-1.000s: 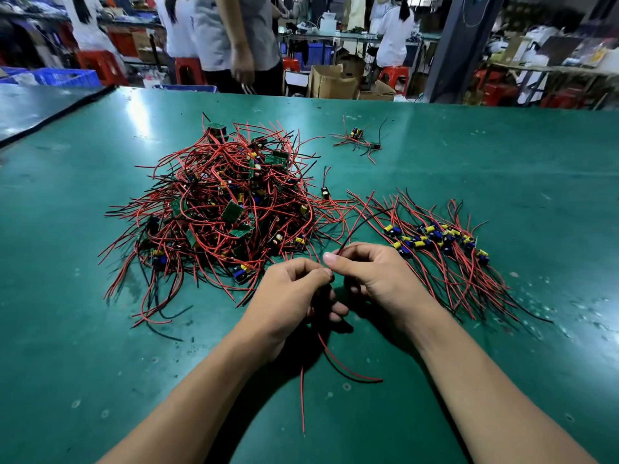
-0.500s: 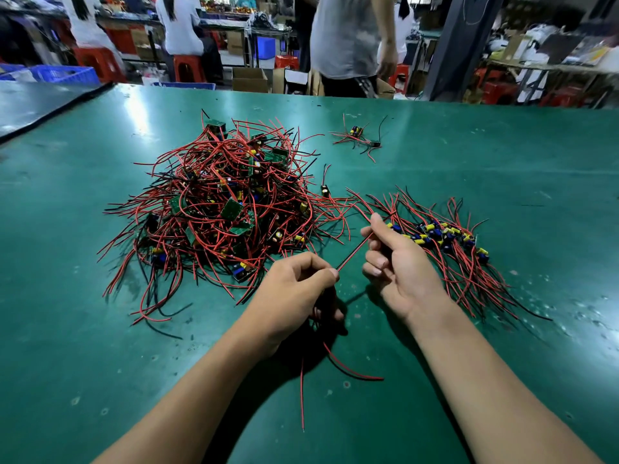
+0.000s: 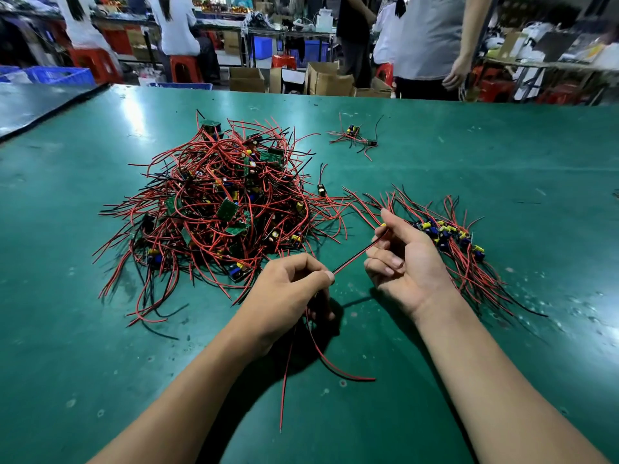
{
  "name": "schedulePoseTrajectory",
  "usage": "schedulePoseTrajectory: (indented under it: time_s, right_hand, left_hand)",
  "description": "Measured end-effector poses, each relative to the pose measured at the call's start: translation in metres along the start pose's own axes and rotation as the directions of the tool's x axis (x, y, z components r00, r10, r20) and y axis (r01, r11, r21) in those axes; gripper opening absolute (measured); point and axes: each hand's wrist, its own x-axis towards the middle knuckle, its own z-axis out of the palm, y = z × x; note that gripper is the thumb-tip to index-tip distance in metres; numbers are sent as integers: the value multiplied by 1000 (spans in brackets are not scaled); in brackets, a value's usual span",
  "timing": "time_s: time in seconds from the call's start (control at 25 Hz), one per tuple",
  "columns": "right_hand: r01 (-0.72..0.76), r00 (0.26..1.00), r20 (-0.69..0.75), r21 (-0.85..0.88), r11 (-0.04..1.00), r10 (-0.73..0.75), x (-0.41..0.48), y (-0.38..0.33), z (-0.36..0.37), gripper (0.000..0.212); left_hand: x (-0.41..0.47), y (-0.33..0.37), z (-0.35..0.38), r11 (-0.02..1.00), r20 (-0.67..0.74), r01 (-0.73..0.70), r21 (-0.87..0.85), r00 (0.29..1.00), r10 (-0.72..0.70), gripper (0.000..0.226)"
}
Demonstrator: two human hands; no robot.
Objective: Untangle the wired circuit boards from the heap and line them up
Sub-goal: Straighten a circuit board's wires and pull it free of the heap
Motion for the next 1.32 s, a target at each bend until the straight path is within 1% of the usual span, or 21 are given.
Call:
schedulePoseTrajectory:
  time_s: [0.12,0.2,0.32,0.36,0.44,0.56,0.6,0.68,0.76,0.8,0.88,0.92,0.96,1.0,1.04,1.08,1.12,1.2,1.28,1.32]
  right_hand:
    - [-7,1000,-7,15,1000,8,0,-4,-2,38]
    - [-49,998,-27,59,997,51,0,-8,-4,35]
    - [-162,986,45,67,985,159,-4,-10,-3,27]
    - [-167,985,59,58,984,164,-5,-10,-3,28]
    - [-135,990,37,44,990,134,-5,-12,-3,32]
    - [-113,993,26,39,993,112,-3,-9,-4,30]
    - [-85,996,25,19,996,85,-3,-7,-4,32]
    - [22,1000,7,-117,993,-22,0,-3,-5,42]
    - [103,994,-9,-303,947,-111,3,3,-7,57]
    - [121,991,-7,-389,913,-134,4,5,-8,59]
    - [157,986,51,-569,807,-156,3,12,-10,46]
    - [200,979,118,-670,715,-163,2,16,-11,36]
    - [259,966,204,-757,600,-159,0,19,-12,27]
    - [328,944,300,-808,490,-139,-3,22,-12,20]
    - [384,920,380,-821,423,-99,-5,24,-12,16]
    - [409,901,430,-813,415,-46,-8,26,-10,11]
    - [405,891,454,-800,442,5,-11,27,-7,9]
    - [384,881,469,-787,484,64,-15,28,-2,19]
    - [377,879,472,-771,513,63,-18,30,2,26]
    - [400,872,488,-752,525,36,-18,31,3,27]
  left_hand:
    - [0,-1,-2,1000,15,12,-7,1000,-12,14]
    - [-1,-1,-2,1000,35,10,7,999,-11,13]
    - [-1,0,-1,1000,36,-1,17,999,0,13]
    - [-2,0,-1,1000,30,1,8,1000,-1,13]
    - [-2,1,-2,1000,17,10,-14,1000,-10,13]
    - [-3,2,-1,999,17,20,-28,1000,-19,12]
    - [-4,3,-1,998,13,32,-56,999,-31,12]
    - [-5,4,0,983,-2,71,-172,997,-72,11]
    - [-4,7,-1,945,-1,111,-307,993,-117,14]
    - [-3,7,-2,923,14,127,-363,991,-131,15]
    - [-1,9,-8,876,80,149,-459,989,-126,16]
    - [-1,11,-10,856,118,148,-496,988,-103,19]
    - [-1,12,-11,847,140,133,-514,988,-70,23]
    - [-2,13,-11,854,139,101,-510,990,-34,27]
    - [-2,14,-11,868,115,58,-494,993,0,30]
    - [-2,14,-10,880,79,14,-475,997,26,31]
    - [-2,15,-10,886,37,-15,-463,999,37,30]
    - [-3,15,-11,895,-39,-41,-444,999,27,30]
    - [-4,17,-13,908,-95,-44,-416,995,5,32]
    - [-4,19,-14,913,-111,-40,-405,994,-6,33]
